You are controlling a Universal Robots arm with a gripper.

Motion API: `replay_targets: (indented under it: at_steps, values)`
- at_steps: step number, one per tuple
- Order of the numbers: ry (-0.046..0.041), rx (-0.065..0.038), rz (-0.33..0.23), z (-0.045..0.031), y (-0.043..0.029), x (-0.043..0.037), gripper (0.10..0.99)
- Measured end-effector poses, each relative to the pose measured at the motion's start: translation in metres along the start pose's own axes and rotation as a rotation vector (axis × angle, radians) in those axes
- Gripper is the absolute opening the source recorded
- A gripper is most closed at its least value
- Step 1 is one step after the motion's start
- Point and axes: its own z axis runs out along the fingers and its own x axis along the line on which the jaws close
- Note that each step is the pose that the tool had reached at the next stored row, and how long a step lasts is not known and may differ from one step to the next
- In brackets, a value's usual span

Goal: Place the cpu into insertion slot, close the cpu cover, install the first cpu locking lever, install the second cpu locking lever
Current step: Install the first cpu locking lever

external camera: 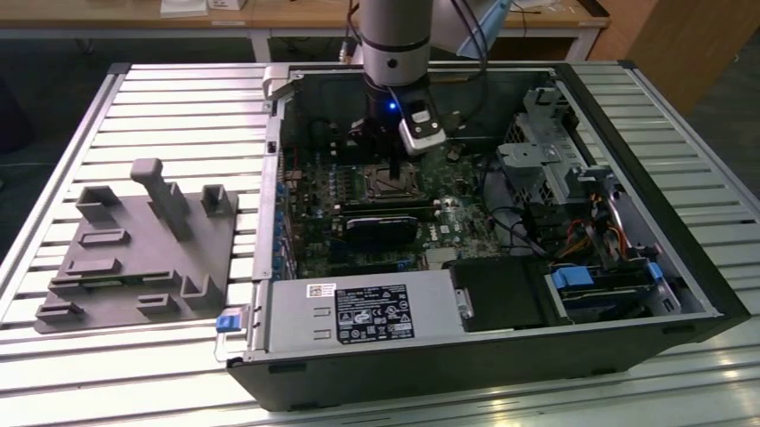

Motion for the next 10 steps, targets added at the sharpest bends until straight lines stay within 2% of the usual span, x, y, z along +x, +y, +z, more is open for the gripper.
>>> replay_targets:
  at_steps: [6, 10]
  values:
    - [-0.0001, 0.0, 0.0, -0.0115, 0.0003, -0.0009, 0.106]
    - [-0.0002, 0.0, 0.0, -0.0135, 0.0004, -0.0011, 0.106]
